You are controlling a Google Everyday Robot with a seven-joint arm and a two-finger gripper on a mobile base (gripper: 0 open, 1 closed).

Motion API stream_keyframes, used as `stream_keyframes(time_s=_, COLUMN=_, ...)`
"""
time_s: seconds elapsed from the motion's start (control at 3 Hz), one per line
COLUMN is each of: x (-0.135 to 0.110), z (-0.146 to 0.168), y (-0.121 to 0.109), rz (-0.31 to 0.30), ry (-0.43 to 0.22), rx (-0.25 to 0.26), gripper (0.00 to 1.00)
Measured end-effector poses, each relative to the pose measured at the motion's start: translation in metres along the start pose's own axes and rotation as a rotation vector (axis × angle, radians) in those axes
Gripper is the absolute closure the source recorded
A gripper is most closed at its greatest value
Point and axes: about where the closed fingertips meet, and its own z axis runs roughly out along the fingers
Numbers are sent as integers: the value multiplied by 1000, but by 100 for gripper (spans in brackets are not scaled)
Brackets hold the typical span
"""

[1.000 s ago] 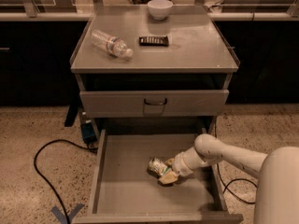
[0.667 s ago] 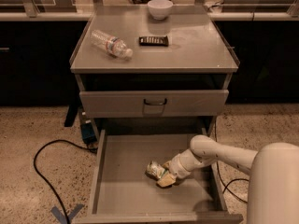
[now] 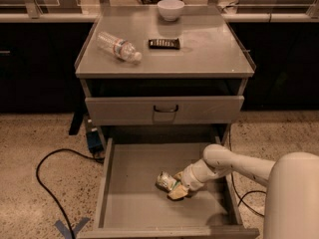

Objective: Place 7up can into middle drawer

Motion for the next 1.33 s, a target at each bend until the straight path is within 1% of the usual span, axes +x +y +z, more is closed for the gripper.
stream_keyframes(time_s=0.67, x=0, z=0, y=0, rz=0, ry=0, rx=0, gripper=11)
stream_keyframes(time_s=1.0, x=0, z=0, y=0, rz=0, ry=0, rx=0, gripper=0)
stream_keyframes(time_s=1.33, x=0, z=0, y=0, rz=0, ry=0, rx=0, gripper=0)
